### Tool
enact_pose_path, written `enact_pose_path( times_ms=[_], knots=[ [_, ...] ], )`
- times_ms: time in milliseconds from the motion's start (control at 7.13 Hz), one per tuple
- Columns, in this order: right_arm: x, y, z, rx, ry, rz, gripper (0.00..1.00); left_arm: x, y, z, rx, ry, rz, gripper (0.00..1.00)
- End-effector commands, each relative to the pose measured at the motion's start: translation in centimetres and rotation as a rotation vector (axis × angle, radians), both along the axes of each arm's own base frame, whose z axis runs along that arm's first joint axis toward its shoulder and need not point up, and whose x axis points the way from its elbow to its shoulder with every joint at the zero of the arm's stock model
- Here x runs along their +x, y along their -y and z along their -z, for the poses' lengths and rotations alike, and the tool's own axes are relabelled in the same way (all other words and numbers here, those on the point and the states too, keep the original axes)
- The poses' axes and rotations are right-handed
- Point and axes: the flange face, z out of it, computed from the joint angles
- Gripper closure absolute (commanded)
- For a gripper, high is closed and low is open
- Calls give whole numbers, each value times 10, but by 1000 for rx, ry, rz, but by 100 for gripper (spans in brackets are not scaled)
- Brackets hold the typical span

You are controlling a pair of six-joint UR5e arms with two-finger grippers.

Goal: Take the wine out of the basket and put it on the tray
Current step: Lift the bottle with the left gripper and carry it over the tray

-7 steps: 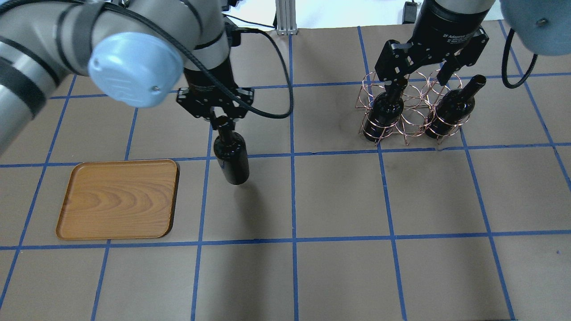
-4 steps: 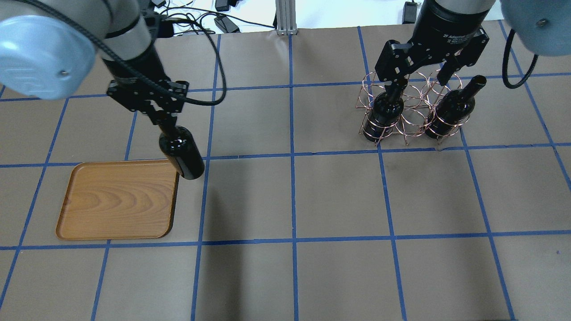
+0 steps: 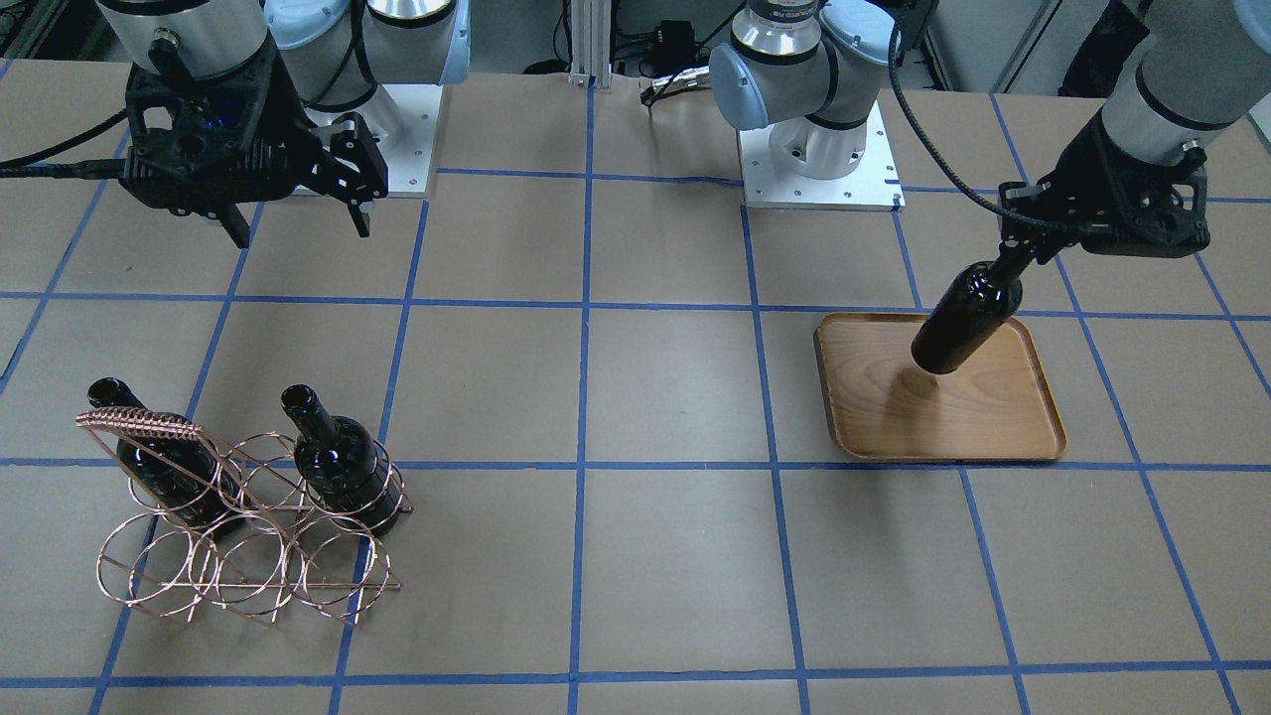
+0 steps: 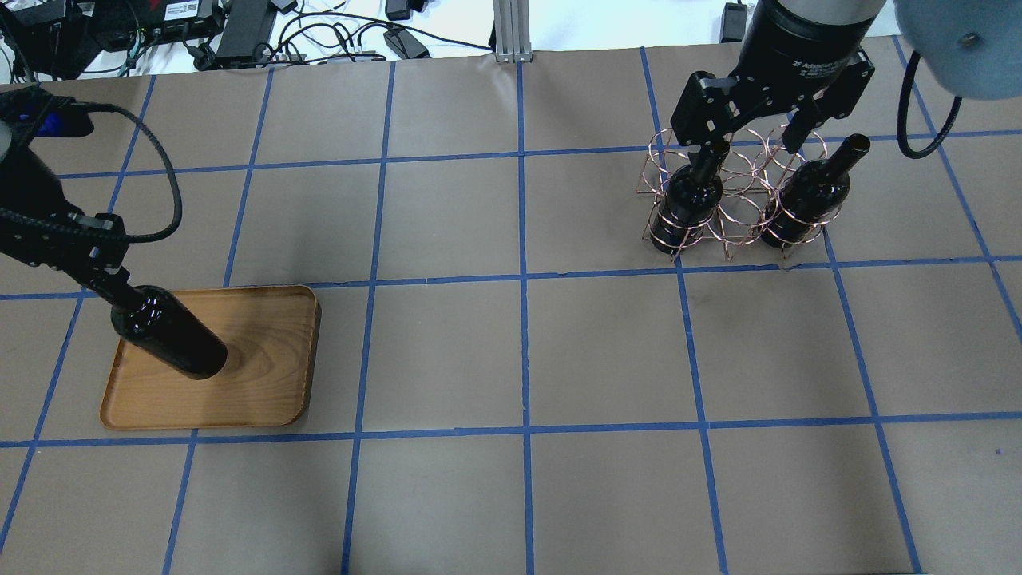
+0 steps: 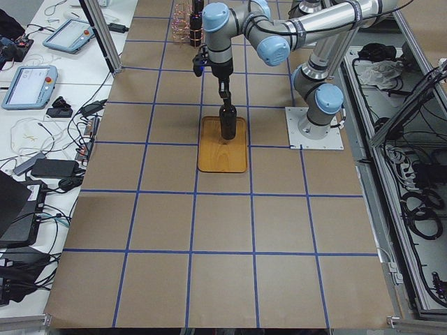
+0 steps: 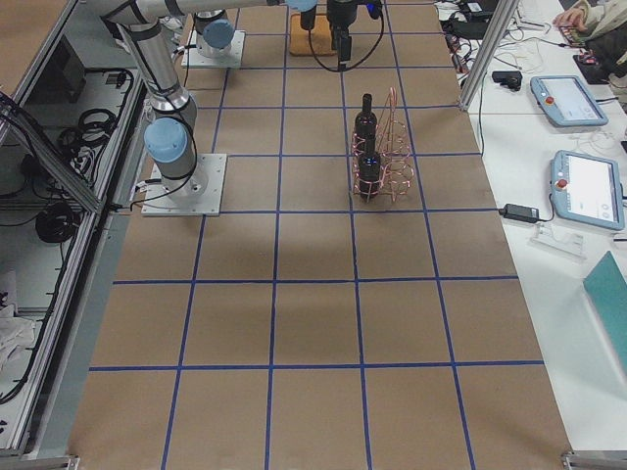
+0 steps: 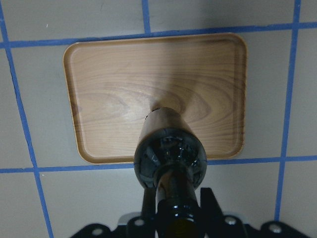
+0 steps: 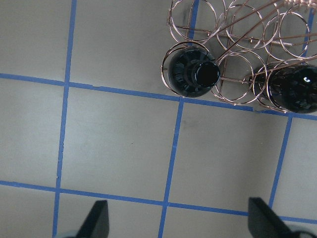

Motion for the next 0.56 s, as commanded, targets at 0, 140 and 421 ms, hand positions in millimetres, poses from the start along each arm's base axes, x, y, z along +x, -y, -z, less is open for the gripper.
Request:
enact_pose_path(
  times_ms=[0, 140, 421],
  knots=[
    [0, 0, 0, 1, 0, 1, 0, 10, -3, 6, -26, -36, -22, 100],
    [0, 0, 0, 1, 0, 1, 0, 15, 0, 7, -40, -37, -30, 100],
    [0, 0, 0, -1, 0, 1, 0, 22, 9, 14, -54, -29, -34, 100]
  ],
)
